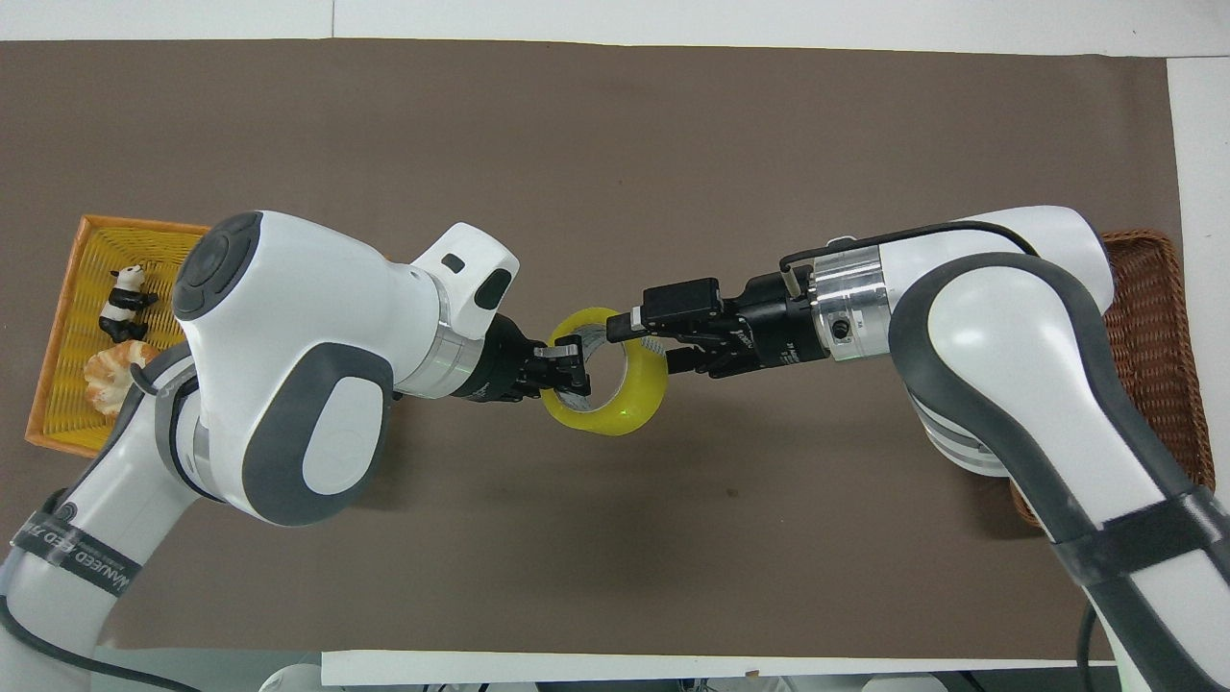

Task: Move tape to another basket
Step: 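Grasp the tape with the right gripper and open the left gripper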

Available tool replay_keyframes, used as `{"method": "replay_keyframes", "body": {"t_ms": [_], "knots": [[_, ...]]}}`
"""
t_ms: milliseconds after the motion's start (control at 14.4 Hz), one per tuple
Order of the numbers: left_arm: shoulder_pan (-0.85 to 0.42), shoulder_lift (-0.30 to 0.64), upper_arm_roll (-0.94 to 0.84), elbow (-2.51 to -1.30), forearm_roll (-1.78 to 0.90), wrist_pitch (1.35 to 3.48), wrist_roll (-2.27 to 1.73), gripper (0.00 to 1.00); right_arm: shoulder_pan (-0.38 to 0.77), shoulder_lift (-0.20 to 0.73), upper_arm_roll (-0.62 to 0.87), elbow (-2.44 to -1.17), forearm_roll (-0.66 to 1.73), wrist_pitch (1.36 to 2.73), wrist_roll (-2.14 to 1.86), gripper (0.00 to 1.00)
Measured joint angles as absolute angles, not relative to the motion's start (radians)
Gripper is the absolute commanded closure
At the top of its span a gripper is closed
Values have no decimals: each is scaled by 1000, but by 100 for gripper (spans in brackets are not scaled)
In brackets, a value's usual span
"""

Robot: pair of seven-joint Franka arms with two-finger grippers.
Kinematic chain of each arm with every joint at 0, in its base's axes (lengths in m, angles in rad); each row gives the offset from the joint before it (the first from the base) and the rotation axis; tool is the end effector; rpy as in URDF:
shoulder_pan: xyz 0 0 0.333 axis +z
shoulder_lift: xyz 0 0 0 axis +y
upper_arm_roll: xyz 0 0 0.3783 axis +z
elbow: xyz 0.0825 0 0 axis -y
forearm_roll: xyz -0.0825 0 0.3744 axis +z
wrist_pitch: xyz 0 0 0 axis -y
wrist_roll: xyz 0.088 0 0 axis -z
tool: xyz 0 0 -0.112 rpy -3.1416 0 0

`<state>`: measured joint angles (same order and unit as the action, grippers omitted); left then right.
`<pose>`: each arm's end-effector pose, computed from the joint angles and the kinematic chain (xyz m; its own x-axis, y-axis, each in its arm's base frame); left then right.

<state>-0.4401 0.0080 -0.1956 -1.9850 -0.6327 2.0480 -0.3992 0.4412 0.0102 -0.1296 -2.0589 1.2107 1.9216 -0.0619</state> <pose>0.4297 -0.3601 0.5360 0.9720 -0.0171 -0.2345 0.1024 -0.8669 0.4879 0.5004 0.2351 0.5228 0.9569 -0.0065 -0.2905 -0.2586 -0.4749 -0.8412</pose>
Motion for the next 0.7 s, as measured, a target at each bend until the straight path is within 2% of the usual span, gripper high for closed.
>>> {"method": "replay_keyframes", "body": {"t_ms": [488,627,697], "knots": [[-440,7,-196,-1995,-633,2048,-400,100,441,7,-131,-2071,1185,1908,-139,29],[-440,6,-196,-1997,-633,2048,-400,100,441,7,-131,-2072,1184,1897,-147,44],[-440,6,-196,-1997,-633,2048,-400,99,441,6,-131,-2072,1183,1887,-149,64]]}}
